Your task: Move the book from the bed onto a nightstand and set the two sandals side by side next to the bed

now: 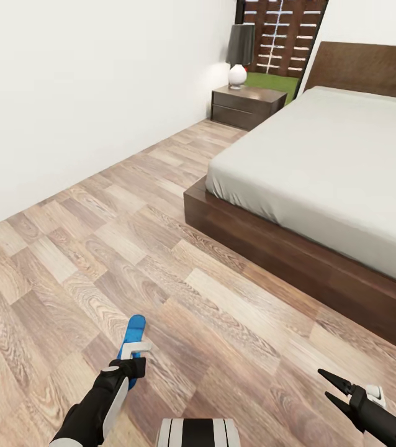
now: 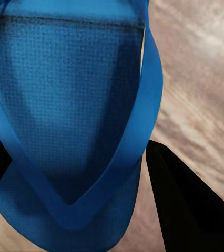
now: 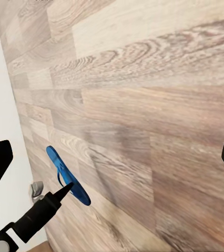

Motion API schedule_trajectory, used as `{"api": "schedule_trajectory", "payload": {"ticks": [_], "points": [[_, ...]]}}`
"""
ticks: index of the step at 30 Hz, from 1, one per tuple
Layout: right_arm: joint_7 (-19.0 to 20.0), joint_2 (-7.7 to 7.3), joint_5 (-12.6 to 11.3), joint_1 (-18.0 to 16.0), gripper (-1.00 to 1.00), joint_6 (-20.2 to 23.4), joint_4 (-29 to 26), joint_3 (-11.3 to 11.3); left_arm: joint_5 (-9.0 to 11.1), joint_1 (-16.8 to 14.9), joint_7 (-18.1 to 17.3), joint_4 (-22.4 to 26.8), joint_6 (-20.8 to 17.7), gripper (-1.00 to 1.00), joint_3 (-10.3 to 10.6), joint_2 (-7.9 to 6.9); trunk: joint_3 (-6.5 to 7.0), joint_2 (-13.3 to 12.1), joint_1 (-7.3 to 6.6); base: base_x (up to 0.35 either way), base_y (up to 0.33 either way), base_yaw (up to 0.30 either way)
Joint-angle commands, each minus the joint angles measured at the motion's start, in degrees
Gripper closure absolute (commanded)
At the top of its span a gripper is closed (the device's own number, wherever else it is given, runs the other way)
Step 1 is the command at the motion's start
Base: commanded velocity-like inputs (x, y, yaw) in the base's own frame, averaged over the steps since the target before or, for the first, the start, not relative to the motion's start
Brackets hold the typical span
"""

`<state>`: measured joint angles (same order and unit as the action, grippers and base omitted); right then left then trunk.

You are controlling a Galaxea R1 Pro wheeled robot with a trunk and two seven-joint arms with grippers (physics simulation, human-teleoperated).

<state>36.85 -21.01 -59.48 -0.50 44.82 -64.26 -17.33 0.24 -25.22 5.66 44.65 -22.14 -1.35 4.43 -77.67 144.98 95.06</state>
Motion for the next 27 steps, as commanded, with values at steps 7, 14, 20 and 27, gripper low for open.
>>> {"api": "schedule_trajectory", "payload": {"ticks": [7,14,20,27], "points": [[0.1,0.0,-0.1,0.0,-1.0,0.4,0.0,-0.1,-0.1,0.0,0.0,0.2,-0.4,1.0,-0.1,0.05,1.52,-0.1,-0.19,0.0,0.0,0.0],[0.1,0.0,-0.1,0.0,-1.0,0.4,0.0,-0.1,-0.1,0.0,0.0,0.1,-0.4,1.0,-0.1,0.05,3.07,-0.2,-0.37,0.0,0.0,0.0],[0.0,0.0,-0.1,0.0,-1.0,0.4,0.0,-0.1,-0.1,0.0,0.0,0.2,-0.4,1.0,-0.1,0.05,4.4,-0.3,-0.52,0.0,0.0,0.0],[0.0,0.04,-0.1,0.0,-1.0,0.4,0.0,-0.1,-0.1,0.0,0.0,0.1,-0.4,1.0,-0.1,0.05,5.95,-0.3,-0.7,0.0,0.0,0.0]]}}
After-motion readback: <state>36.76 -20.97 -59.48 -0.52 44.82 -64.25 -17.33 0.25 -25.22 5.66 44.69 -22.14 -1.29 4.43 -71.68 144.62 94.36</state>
